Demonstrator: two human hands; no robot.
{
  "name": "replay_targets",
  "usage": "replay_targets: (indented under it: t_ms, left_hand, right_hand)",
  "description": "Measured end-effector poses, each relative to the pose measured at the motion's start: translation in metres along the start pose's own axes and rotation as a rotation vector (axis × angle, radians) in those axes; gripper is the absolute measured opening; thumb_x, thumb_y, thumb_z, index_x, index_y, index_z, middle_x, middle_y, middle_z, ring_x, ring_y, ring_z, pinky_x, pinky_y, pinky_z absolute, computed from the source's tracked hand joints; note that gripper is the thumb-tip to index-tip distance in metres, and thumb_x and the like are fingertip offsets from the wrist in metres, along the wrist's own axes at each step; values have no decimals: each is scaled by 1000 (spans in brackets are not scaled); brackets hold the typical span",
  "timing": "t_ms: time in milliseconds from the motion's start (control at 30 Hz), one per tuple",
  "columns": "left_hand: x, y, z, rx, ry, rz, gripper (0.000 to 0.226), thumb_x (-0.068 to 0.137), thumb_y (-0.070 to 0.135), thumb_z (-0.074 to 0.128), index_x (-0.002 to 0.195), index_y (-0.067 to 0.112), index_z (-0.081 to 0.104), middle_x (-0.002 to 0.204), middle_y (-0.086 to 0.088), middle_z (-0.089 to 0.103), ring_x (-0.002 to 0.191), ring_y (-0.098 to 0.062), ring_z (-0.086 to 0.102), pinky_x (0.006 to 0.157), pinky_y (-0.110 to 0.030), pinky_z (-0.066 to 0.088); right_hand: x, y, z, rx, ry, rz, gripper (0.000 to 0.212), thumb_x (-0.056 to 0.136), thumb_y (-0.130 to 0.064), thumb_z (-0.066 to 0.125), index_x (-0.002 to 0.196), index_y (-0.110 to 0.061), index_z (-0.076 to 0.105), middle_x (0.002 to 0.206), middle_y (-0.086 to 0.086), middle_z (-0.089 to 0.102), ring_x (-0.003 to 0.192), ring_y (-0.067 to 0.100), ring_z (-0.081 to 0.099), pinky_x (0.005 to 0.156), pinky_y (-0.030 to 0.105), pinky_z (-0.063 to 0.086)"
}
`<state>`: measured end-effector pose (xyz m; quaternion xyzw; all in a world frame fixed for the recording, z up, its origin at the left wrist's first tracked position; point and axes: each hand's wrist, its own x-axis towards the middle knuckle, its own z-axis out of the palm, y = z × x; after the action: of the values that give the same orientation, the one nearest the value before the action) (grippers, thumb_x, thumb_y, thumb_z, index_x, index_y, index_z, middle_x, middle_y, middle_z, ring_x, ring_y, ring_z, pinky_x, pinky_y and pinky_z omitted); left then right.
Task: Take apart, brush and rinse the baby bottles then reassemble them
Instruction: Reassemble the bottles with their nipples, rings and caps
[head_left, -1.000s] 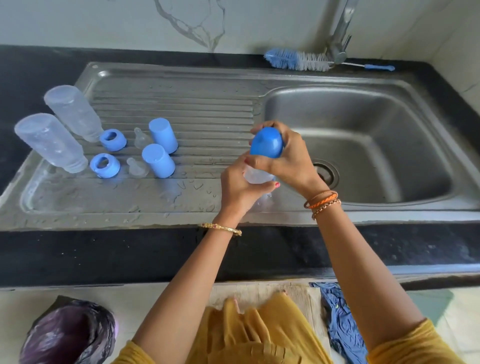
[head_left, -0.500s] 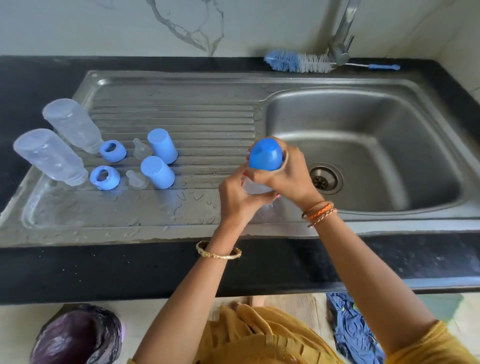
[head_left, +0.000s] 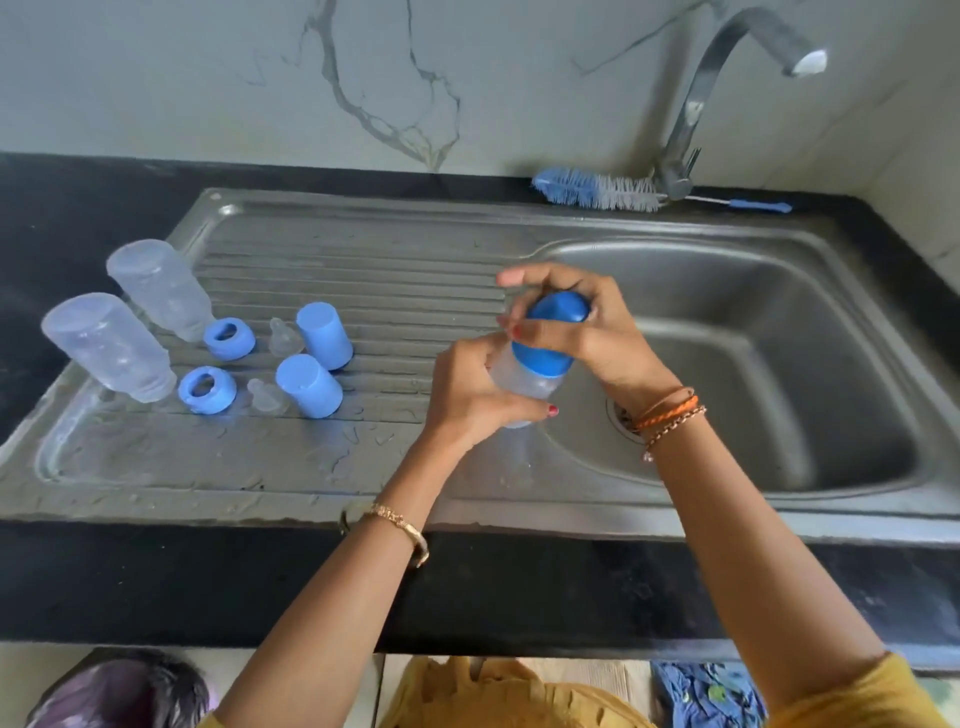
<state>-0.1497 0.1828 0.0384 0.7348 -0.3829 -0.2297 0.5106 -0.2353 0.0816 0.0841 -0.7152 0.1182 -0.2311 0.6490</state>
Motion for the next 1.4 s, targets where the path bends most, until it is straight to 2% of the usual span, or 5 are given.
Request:
replay_targets:
  t_ms: [200,400,600,1067,1400]
  left_hand:
    - [12,-2,25,128,150,-40,46,47,31,90,88,21,71,67,8,60,64,-11,54,53,-16,37]
    - [50,4,13,127,132,-18,52,44,27,91,91,21,69,71,4,63,67,-13,55,60,-23,44]
    - [78,-3,8,-13,256,64,53,37,22,88,83,32,61,73,18,54,67,2,52,60,-8,39]
    - [146,-21,0,-89,278,-7,48,40,20,90,78,33,63,79,5,69,78,-11,66,70,-31,54]
    - [215,-37,-19,-189,347,-43,49,62,-3,80,107,7,62,99,-5,67,98,-17,62,88,-33,51]
  right_hand:
    - [14,19,6,-33,461,12,24,65,-13,69,87,-19,59,68,5,59,70,20,56,67,30,48]
    - [42,23,-38,234,198,88,95,39,-87,61,116,-31,51,109,-4,60,108,13,54,101,35,37]
    - [59,53,-47,12,-14,218,91,46,-97,38,114,-38,56,125,-17,58,122,2,50,107,33,35]
    - [137,68,-53,-242,29,29,41,68,-29,82,103,-17,65,102,-7,66,101,3,59,88,20,44]
    - [186,103,-69,-199,-44,85,38,90,4,52,121,-18,54,118,-3,59,106,8,57,94,17,45]
